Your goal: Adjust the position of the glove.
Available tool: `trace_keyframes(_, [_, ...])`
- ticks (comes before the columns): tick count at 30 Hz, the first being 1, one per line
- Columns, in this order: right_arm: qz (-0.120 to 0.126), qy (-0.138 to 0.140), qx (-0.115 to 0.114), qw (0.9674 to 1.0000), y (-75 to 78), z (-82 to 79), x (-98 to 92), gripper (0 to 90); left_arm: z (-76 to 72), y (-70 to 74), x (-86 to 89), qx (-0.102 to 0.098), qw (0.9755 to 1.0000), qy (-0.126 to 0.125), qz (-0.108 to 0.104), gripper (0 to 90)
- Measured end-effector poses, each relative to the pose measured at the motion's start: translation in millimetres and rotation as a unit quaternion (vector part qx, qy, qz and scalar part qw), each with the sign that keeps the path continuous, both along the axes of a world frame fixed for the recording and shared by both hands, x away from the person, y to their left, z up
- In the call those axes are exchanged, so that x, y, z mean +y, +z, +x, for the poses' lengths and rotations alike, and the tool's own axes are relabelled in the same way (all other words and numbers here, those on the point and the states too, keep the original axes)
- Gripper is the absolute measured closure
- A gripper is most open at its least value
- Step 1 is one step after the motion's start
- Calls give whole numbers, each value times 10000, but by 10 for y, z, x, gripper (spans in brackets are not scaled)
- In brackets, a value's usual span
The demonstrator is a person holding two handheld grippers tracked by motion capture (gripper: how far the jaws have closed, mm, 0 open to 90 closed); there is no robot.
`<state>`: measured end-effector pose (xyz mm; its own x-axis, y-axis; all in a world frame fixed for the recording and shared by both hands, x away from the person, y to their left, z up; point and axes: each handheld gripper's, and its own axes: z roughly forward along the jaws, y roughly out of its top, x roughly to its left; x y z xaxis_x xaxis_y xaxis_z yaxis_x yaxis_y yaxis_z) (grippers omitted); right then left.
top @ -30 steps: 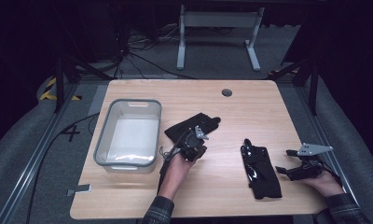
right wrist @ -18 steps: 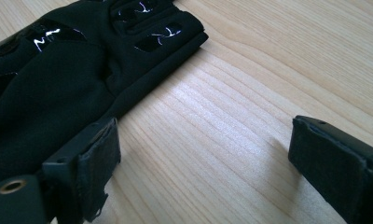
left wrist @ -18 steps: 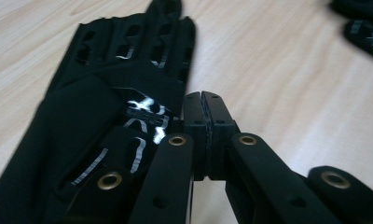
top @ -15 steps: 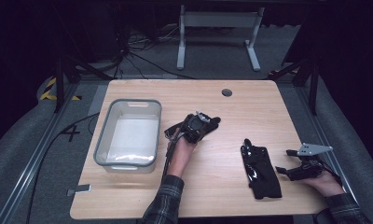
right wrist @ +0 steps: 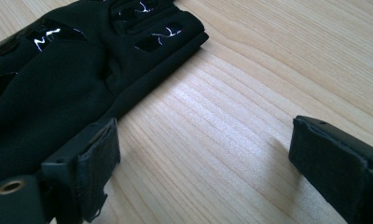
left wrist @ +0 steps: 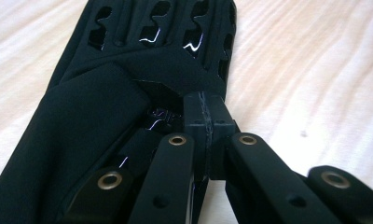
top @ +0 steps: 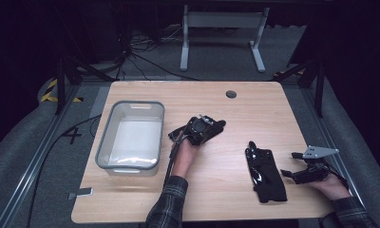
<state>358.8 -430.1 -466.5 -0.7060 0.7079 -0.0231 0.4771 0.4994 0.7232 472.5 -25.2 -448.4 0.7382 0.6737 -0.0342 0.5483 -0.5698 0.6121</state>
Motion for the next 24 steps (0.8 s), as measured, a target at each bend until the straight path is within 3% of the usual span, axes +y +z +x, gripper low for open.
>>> trace_keyframes(7, [1,-1,0,10000,0,0,0,91,-191,-27,-123,162,9989,-306,-310,898])
trace_keyframes(17, [-1,0,1,10000,0,0,0,91,-442,-29,-328,227,9967,-684,-362,898])
trace_keyframes(20, [0,0,1,10000,0,0,0,92,-528,-33,-408,301,9951,-839,-424,898])
trace_keyframes(24, [1,0,0,10000,0,0,0,91,-581,-17,-462,283,9947,-914,-374,897])
